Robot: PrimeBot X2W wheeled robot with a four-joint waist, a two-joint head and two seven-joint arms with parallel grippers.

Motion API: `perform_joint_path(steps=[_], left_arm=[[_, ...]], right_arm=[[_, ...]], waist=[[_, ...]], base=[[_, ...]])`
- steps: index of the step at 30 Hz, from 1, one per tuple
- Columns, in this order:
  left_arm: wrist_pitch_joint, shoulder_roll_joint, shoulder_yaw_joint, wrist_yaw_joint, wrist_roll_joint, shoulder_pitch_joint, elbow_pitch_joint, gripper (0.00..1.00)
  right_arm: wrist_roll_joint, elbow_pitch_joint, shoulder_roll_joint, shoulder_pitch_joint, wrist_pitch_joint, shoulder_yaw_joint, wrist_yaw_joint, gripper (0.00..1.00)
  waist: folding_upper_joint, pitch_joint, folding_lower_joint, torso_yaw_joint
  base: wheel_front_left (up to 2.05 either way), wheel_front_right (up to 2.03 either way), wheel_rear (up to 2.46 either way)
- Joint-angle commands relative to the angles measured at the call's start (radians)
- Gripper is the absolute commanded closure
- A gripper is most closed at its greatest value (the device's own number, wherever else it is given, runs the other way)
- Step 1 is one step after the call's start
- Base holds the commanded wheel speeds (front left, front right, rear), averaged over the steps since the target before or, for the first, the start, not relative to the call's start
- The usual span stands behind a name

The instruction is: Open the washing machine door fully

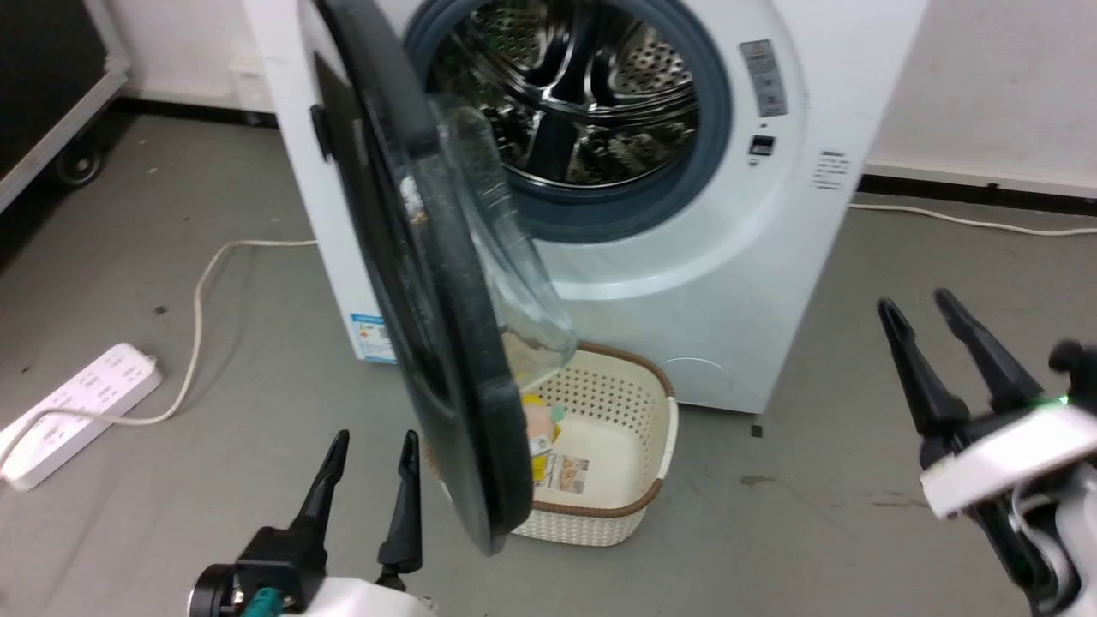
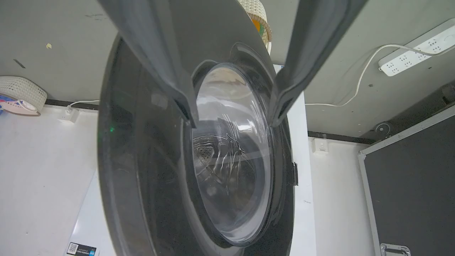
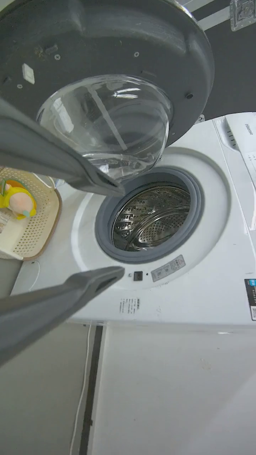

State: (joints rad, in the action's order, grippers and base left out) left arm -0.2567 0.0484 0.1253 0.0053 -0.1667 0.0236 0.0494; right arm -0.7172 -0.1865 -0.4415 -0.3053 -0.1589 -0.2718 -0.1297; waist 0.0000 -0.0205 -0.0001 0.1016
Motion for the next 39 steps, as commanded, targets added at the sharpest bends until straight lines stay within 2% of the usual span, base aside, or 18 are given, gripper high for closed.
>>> perform_joint_path(steps=[1, 3, 6, 9, 10, 14, 24, 31, 32, 33, 35, 39], left_arm=[[-0.005, 0.002, -0.012, -0.011, -0.016, 0.020, -0.004, 0.00], [-0.005, 0.002, -0.027, -0.028, -0.023, 0.025, -0.002, 0.00], [-0.005, 0.002, -0.043, -0.044, -0.020, 0.033, 0.008, 0.00], [-0.005, 0.002, -0.058, -0.053, -0.008, 0.036, 0.014, 0.00], [-0.005, 0.002, -0.065, -0.059, -0.004, 0.038, 0.019, 0.00], [-0.005, 0.002, -0.065, -0.066, 0.000, 0.048, 0.031, 0.00], [-0.005, 0.002, -0.068, -0.067, 0.023, 0.051, 0.045, 0.00], [-0.005, 0.002, -0.059, -0.073, 0.034, 0.047, 0.051, 0.00], [-0.005, 0.002, -0.052, -0.080, 0.035, 0.045, 0.055, 0.62], [-0.005, 0.002, -0.047, -0.085, 0.038, 0.043, 0.055, 1.00], [-0.005, 0.002, -0.049, -0.084, 0.043, 0.038, 0.046, 1.00], [-0.005, 0.002, -0.083, -0.045, 0.018, 0.023, -0.018, 1.00]], right_arm=[[0.084, 0.004, -0.004, 0.040, -0.035, 0.016, -0.001, 0.00], [0.241, 0.018, 0.028, 0.093, -0.074, 0.072, -0.001, 0.00], [0.400, 0.080, 0.138, 0.197, -0.095, 0.176, -0.001, 0.00], [0.504, 0.156, 0.256, 0.294, -0.101, 0.252, -0.001, 0.00], [0.577, 0.192, 0.297, 0.343, -0.102, 0.268, -0.001, 0.00], [0.633, 0.210, 0.364, 0.438, -0.103, 0.299, -0.001, 0.00], [0.741, 0.211, 0.390, 0.500, -0.103, 0.346, -0.001, 0.00], [0.733, 0.209, 0.391, 0.491, -0.103, 0.363, -0.001, 0.00], [0.730, 0.207, 0.391, 0.490, -0.103, 0.361, -0.001, 0.00], [0.726, 0.206, 0.391, 0.490, -0.103, 0.360, -0.001, 0.00], [0.719, 0.202, 0.391, 0.487, -0.103, 0.357, -0.001, 0.00], [0.689, 0.196, 0.391, 0.481, -0.103, 0.353, -0.001, 0.00]], waist=[[0.0000, -0.009, 0.0001, -0.025], [0.0000, -0.010, 0.0001, -0.038], [0.0000, -0.011, 0.0001, -0.053], [0.0000, -0.009, 0.0001, -0.064], [0.0000, -0.007, 0.0001, -0.069], [0.0000, -0.014, 0.0001, -0.070], [0.0000, -0.012, 0.0001, -0.070], [0.0000, -0.008, 0.0001, -0.065], [0.0000, -0.007, 0.0001, -0.064], [0.0000, -0.006, 0.0001, -0.064], [0.0000, -0.005, 0.0001, -0.064], [0.0000, -0.002, 0.0001, -0.064]], base=[[0.00, 0.00, 0.00], [0.00, 0.00, 0.00], [0.00, 0.00, 0.00], [0.00, 0.00, 0.00], [0.00, 0.00, 0.00], [0.00, 0.00, 0.00], [0.00, 0.00, 0.00], [0.00, 0.00, 0.00], [0.00, 0.00, 0.00], [0.00, 0.00, 0.00], [0.00, 0.00, 0.00], [0.00, 0.00, 0.00]])
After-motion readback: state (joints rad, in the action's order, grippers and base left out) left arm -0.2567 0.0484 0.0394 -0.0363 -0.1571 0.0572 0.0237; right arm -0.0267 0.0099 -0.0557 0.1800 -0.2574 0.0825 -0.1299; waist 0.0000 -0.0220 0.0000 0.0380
